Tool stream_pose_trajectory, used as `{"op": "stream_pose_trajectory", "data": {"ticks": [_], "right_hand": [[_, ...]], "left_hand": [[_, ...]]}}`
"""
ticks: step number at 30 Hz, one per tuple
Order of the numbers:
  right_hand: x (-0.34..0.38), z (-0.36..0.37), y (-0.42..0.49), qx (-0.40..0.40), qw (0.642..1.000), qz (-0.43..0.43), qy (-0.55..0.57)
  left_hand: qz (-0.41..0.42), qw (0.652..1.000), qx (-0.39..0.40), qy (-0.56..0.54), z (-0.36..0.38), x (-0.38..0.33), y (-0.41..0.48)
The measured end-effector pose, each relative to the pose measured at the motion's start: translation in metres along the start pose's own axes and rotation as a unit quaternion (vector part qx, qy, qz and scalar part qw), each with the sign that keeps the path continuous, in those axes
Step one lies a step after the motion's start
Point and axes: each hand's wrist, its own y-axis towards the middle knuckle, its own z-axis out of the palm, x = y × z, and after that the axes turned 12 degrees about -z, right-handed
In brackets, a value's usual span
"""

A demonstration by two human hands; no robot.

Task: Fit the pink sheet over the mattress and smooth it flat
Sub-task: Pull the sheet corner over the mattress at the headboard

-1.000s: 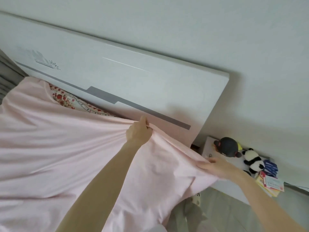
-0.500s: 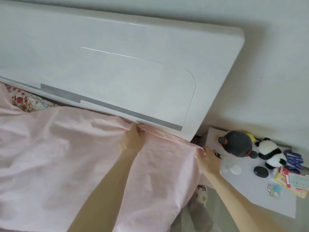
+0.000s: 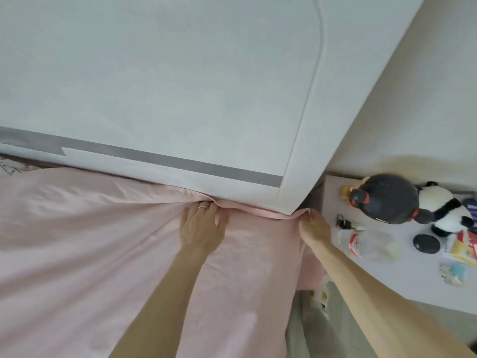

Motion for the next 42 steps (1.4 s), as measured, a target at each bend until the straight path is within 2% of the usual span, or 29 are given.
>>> {"op": "stream_pose_trajectory", "data": {"ticks": [7, 12, 14, 18, 22, 26, 28, 31, 34, 36, 38, 40, 42], "right_hand": [[-0.016, 0.026, 0.001, -0.013, 0.996, 0.013, 0.090], [-0.029, 0.031, -0.014, -0.001, 0.998, -0.003, 0.068], [-0.030, 0.032, -0.016, 0.005, 0.999, 0.002, 0.046], [-0.027, 0.034, 0.003, 0.000, 0.999, 0.041, 0.026], [-0.027, 0.044, 0.023, 0.013, 0.998, 0.069, 0.009], [-0.026, 0.055, 0.035, 0.011, 0.995, 0.101, 0.008], [-0.025, 0.056, 0.040, 0.017, 0.993, 0.115, 0.009], [-0.030, 0.058, 0.049, 0.032, 0.993, 0.115, -0.006], [-0.038, 0.058, 0.053, 0.025, 0.994, 0.107, -0.003], [-0.041, 0.058, 0.052, 0.018, 0.995, 0.102, 0.005], [-0.044, 0.057, 0.047, 0.006, 0.994, 0.104, 0.025], [-0.047, 0.058, 0.040, -0.023, 0.993, 0.093, 0.075], [-0.046, 0.058, 0.029, -0.063, 0.983, 0.070, 0.155]], "left_hand": [[-0.017, 0.995, 0.040, 0.085, 0.001, -0.011, 0.020], [-0.020, 0.976, 0.149, 0.160, -0.005, 0.007, 0.015], [-0.029, 0.975, 0.151, 0.162, -0.005, 0.007, 0.015], [0.006, 0.987, 0.060, 0.147, 0.001, 0.005, 0.011], [0.057, 0.995, -0.045, 0.074, 0.017, 0.011, 0.006], [0.147, 0.975, -0.168, -0.005, 0.020, 0.018, 0.014], [0.154, 0.978, -0.138, -0.007, 0.018, 0.026, 0.019], [0.081, 0.996, -0.039, 0.021, 0.019, 0.036, 0.030], [0.015, 1.000, 0.008, 0.019, 0.024, 0.029, 0.041], [-0.014, 1.000, 0.013, 0.020, 0.025, 0.022, 0.043], [-0.003, 0.999, -0.013, 0.035, 0.030, 0.026, 0.037], [0.008, 0.999, -0.025, 0.042, 0.035, 0.034, 0.031], [0.002, 0.999, -0.005, 0.046, 0.035, 0.036, 0.031]]}}
